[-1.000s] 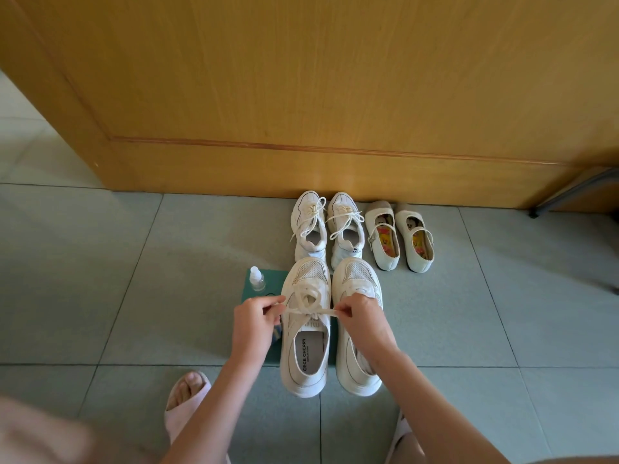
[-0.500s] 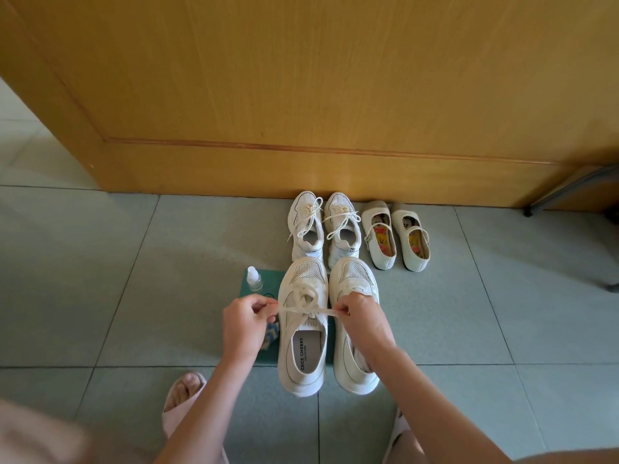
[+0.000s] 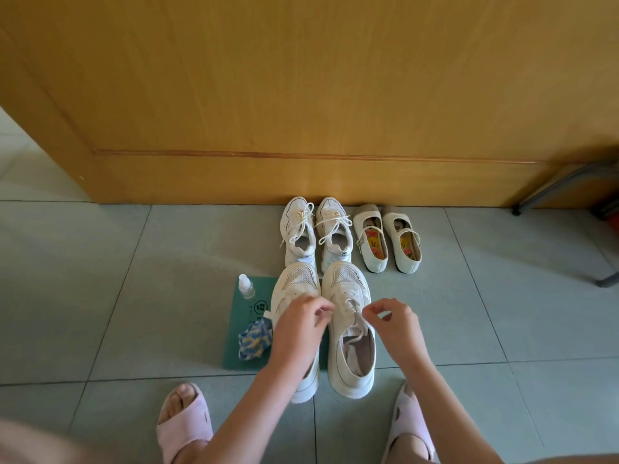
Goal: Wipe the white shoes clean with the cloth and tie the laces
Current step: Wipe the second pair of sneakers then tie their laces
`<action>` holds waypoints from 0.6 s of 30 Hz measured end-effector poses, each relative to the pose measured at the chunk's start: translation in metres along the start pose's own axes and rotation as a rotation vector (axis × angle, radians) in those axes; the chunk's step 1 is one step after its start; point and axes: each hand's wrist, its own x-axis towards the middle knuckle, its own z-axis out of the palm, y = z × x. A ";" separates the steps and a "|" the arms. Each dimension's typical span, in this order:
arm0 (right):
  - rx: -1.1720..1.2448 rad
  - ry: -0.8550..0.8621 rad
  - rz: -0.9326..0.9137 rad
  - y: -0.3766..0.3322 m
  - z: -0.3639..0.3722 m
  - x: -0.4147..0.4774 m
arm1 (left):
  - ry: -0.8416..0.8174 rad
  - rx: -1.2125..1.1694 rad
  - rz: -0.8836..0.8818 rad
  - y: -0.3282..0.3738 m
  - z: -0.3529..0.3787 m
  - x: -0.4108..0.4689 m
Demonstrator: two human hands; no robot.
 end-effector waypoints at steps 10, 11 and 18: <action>-0.344 0.160 0.047 0.021 0.034 -0.043 | -0.089 0.218 -0.059 -0.003 0.046 -0.010; -0.370 0.174 0.042 0.021 0.037 -0.044 | -0.082 0.224 -0.076 -0.005 0.047 -0.010; -0.345 0.314 0.012 0.021 0.066 -0.042 | -0.091 0.206 -0.085 -0.006 0.053 -0.009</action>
